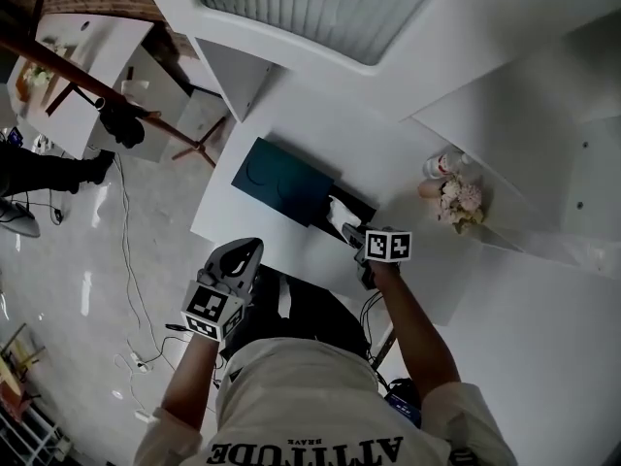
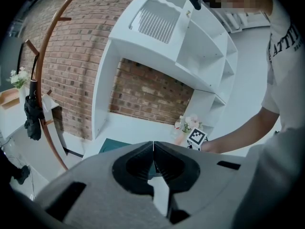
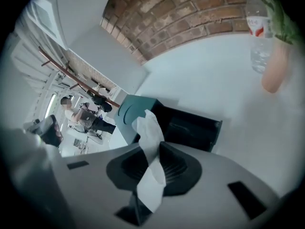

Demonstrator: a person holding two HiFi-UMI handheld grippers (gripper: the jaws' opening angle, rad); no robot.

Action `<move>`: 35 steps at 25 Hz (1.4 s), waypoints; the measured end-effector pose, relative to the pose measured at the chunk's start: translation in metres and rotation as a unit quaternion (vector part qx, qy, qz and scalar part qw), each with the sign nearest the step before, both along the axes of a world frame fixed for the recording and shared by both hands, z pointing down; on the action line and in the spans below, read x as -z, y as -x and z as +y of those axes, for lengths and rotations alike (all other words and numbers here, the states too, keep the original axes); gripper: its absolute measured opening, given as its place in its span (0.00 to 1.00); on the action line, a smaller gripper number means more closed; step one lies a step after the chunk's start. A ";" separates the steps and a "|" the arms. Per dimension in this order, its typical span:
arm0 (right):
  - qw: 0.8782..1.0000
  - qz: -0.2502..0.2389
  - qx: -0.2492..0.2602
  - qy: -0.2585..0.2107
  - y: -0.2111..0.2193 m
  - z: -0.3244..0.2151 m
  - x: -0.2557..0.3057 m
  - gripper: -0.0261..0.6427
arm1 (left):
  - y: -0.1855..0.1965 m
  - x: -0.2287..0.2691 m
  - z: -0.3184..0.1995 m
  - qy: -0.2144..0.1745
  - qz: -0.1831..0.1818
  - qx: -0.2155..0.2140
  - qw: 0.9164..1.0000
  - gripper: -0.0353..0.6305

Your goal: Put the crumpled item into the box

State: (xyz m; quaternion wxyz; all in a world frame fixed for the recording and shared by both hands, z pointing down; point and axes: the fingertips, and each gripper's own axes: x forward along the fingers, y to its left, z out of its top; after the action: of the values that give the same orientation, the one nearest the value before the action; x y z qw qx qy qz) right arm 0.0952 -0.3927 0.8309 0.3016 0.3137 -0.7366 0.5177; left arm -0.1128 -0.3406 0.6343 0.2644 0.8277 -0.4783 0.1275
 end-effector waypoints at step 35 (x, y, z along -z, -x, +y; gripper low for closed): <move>0.989 0.111 0.019 -0.100 -0.017 -0.026 0.014 0.38 | 0.010 -0.005 -0.004 0.004 0.012 -0.009 1.000 0.09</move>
State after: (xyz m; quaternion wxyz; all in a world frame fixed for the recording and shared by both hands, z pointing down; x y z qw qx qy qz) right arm 0.1126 -0.4188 0.8165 0.3582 0.3840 -0.7523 0.3979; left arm -0.1226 -0.3446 0.6394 0.2719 0.8327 -0.4668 0.1218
